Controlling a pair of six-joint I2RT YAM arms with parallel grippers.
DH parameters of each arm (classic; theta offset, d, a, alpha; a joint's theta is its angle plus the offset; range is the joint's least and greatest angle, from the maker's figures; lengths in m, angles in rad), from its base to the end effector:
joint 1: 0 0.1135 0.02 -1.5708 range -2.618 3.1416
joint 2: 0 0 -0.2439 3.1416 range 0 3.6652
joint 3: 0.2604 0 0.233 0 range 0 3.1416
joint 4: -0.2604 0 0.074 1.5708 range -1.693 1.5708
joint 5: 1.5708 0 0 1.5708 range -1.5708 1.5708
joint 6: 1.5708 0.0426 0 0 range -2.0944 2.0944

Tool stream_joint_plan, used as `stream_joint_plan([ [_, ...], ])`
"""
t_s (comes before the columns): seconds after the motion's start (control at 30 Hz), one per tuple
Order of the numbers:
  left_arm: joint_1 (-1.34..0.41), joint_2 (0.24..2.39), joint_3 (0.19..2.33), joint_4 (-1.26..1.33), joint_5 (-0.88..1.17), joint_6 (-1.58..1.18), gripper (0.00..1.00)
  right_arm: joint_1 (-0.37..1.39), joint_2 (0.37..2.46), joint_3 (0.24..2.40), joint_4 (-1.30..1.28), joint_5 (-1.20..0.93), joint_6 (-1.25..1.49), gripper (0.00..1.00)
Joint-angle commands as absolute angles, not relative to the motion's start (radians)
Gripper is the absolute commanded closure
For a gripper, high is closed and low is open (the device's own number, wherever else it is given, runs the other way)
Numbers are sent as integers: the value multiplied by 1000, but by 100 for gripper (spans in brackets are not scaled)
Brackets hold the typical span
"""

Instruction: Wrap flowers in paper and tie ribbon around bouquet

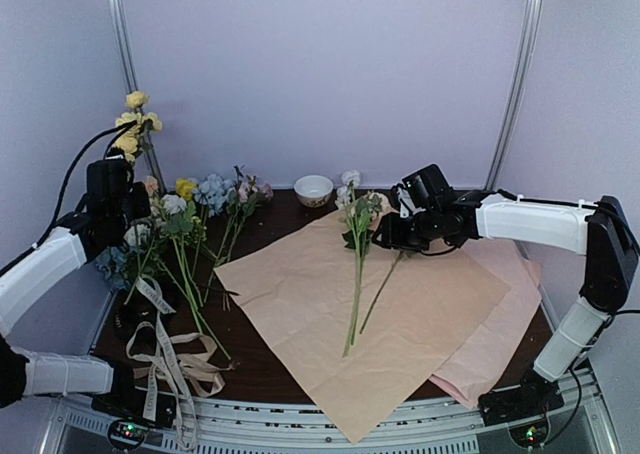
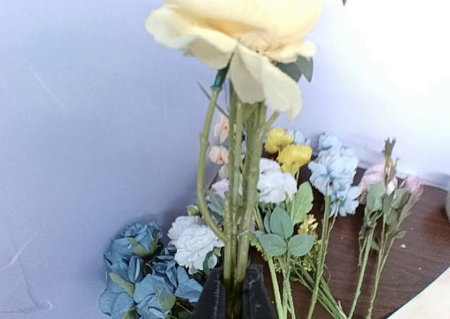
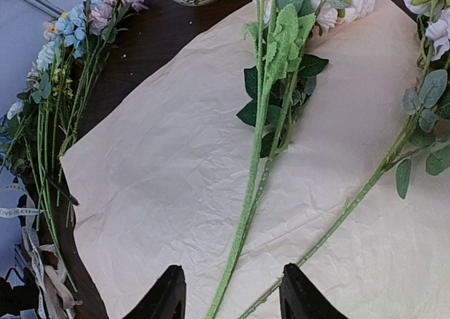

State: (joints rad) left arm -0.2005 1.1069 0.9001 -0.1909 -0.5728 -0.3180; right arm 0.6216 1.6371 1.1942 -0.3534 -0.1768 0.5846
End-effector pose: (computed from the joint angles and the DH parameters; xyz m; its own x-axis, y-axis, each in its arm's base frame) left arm 0.2445 -0.0261 0.3016 -0.2597 -0.2153 -0.9414 -0.4248 0.9009 -0.0889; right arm 0.2772 0.2078 0.2317 -0.8561 0.0550 -0.5138 -0.2408 0.8374 0.4908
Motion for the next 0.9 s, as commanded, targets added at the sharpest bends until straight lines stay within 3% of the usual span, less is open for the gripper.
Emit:
stream_joint_plan([
  [0.0,-206,935,748,243,-338,-246,100,617,1611,1220,-344,-174,544,54],
  [0.17,-222,860,705,575,194,-354,100,622,1555,1192,-216,-286,493,54],
  [0.27,-270,896,780,673,380,-466,100,640,1513,1171,-85,-429,452,53],
  [0.43,-542,1037,897,680,449,-414,100,717,1484,1220,111,-615,412,50],
  [0.7,-702,1357,1016,1061,557,-724,100,827,1523,1335,352,-704,457,34],
  [0.87,-757,1429,1074,1038,559,-721,100,840,1549,1355,352,-699,468,39],
])
